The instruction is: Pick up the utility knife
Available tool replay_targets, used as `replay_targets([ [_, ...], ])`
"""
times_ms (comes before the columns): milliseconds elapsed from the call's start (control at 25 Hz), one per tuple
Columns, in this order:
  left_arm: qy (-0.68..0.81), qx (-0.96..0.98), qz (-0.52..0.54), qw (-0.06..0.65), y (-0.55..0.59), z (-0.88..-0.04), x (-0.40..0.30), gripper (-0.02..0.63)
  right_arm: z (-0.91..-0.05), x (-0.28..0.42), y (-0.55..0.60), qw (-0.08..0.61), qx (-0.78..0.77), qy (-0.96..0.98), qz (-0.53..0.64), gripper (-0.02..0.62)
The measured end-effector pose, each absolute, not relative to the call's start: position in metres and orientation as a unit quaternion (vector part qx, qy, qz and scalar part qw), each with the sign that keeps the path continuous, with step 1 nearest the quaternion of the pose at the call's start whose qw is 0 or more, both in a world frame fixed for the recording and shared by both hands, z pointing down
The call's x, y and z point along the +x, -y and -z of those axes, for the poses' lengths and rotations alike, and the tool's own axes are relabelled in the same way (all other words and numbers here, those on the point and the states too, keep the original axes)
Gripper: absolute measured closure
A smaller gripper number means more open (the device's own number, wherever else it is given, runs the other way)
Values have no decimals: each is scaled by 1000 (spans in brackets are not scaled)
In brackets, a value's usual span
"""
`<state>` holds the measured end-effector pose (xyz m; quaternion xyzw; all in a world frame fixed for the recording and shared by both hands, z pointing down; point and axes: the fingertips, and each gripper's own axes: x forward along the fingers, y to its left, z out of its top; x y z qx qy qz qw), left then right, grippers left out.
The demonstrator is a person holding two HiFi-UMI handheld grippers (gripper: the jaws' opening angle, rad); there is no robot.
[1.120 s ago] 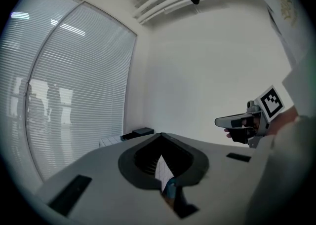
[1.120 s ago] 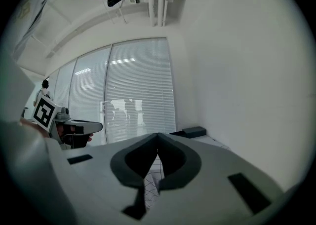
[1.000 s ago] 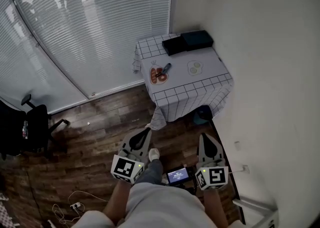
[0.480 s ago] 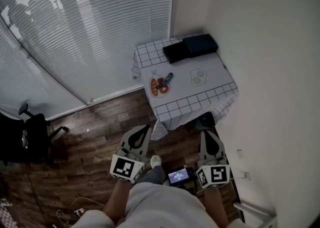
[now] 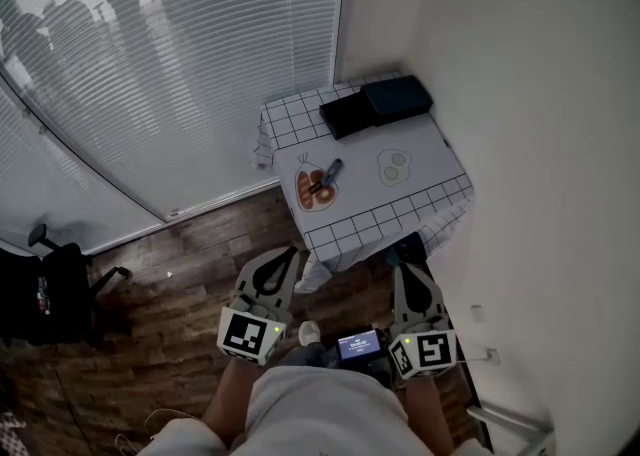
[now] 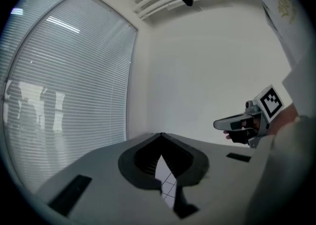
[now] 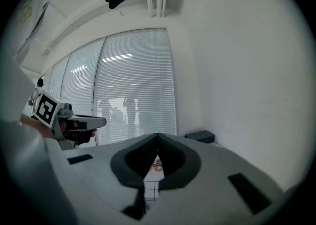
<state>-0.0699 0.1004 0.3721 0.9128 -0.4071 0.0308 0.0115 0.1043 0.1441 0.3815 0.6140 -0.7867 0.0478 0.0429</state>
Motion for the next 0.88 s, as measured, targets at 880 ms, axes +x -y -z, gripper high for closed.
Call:
replay_targets([
  [880,456,888,-58,23,34,-386,-69,598,-396,105,-2,59,557,825,-68,589],
])
